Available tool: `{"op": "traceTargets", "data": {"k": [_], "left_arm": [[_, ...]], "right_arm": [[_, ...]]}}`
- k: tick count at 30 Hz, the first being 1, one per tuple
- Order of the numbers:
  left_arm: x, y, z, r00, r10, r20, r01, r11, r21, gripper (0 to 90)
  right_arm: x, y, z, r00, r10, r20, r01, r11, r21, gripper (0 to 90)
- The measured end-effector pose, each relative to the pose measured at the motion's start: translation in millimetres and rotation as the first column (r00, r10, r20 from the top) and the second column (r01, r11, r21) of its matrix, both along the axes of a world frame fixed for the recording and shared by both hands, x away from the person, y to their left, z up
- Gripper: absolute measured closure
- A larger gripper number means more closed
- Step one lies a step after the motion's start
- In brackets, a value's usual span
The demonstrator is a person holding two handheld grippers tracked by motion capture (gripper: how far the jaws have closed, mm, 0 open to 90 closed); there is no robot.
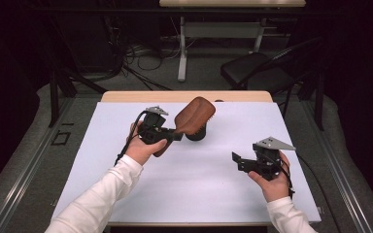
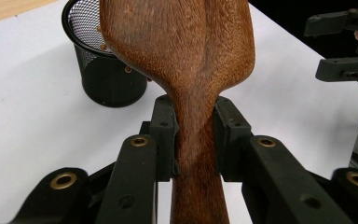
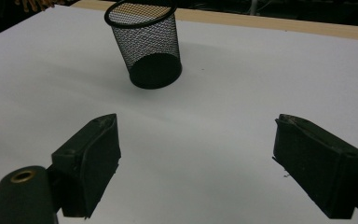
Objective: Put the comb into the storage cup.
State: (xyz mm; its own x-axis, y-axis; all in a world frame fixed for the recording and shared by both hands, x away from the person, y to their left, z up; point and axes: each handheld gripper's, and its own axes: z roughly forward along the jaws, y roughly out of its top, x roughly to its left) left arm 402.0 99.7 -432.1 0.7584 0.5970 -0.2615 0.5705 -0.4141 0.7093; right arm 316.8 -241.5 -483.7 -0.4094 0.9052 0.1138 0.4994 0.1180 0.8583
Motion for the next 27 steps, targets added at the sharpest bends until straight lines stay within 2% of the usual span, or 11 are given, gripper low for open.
{"op": "traceTargets", "data": {"k": [8, 13, 17, 22, 27], "left_arm": [[-0.6, -0.8, -0.4, 1.0, -0.005, 0.005, 0.005, 1.0, -0.006, 72.8], [-1.3, -2.4, -1.3, 0.9999, -0.011, 0.006, 0.011, 0.9999, -0.002, 72.7], [-1.6, -3.7, -2.1, 0.9998, -0.017, 0.009, 0.017, 0.9999, 0.002, 72.8], [-0.9, -3.8, -2.3, 0.9998, -0.018, 0.008, 0.018, 0.9998, 0.002, 72.8], [-0.3, -2.7, -1.8, 0.9999, -0.012, 0.007, 0.012, 0.9999, -0.001, 72.7]], "right_arm": [[15.2, 7.8, 10.5, 0.9991, 0.027, -0.031, -0.026, 0.999, 0.046, 14.0], [25.0, 10.4, 14.6, 0.9955, 0.066, -0.069, -0.056, 0.99, 0.132, 14.7], [32.2, 12.8, 16.4, 0.9937, 0.083, -0.075, -0.071, 0.986, 0.152, 15.4], [40.3, 15.3, 19.2, 0.9897, 0.099, -0.104, -0.079, 0.98, 0.184, 15.4], [47.2, 17.8, 23.4, 0.9855, 0.119, -0.121, -0.089, 0.97, 0.227, 15.4]]}}
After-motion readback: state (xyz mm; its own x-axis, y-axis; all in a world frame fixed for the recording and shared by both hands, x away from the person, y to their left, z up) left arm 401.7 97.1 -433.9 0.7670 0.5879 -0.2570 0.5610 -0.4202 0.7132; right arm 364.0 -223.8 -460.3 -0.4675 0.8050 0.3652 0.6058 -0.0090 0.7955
